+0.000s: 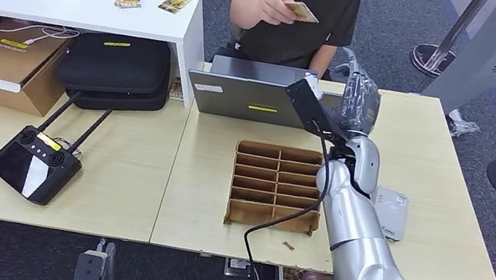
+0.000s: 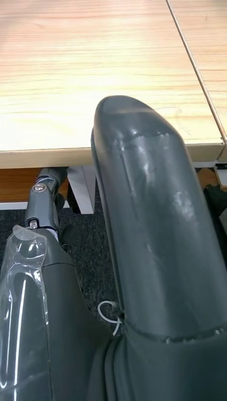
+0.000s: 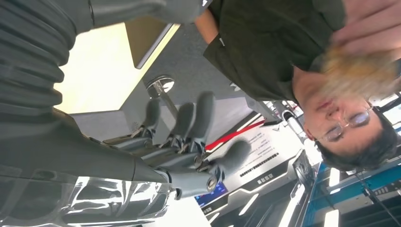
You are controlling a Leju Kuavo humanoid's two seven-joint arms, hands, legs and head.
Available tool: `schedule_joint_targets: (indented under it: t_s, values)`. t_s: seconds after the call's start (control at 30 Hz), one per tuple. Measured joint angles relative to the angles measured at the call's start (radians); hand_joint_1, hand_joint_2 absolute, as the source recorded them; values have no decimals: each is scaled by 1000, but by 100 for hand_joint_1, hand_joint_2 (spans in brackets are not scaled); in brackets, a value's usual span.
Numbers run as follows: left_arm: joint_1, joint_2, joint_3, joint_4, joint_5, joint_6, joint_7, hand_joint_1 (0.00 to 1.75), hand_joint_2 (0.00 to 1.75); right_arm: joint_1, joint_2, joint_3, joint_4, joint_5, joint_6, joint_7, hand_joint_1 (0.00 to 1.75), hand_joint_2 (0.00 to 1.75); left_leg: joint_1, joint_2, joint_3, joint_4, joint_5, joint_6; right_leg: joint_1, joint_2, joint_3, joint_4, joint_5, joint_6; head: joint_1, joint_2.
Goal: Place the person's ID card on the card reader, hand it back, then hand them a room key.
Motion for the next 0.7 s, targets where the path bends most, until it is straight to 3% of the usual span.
schedule_joint_targets:
  t_s: [0.17,0.3,0.5,0.6,0.7]
  values:
    - [1,2,0,0,6,20,0,0,0,47,1,-4,-71,-32,-18,-30,0,175,0,0,0,0,0,0,0,0,0,0,0,0,0,0]
    - [5,5,1,0,10,40,0,0,0,163,-1,-7,-251,-31,-41,-44,0,175,0,0,0,0,-1,0,0,0,-1,0,-1,0,0,0]
    - [34,5,25,-7,3,106,0,0,0,474,-6,-25,-701,70,-136,-111,0,175,0,-1,1,0,-6,0,0,-1,1,-1,-5,1,0,0]
    - [54,3,48,-22,-3,140,0,0,0,623,14,-70,-911,68,-144,-209,0,175,0,-1,2,0,-8,0,0,-1,1,-1,-7,0,0,0]
    - [76,-5,80,-45,-11,178,0,0,0,750,55,-138,-1067,-28,-145,-336,0,175,0,-1,2,0,-9,0,0,-1,2,-1,-8,0,0,0]
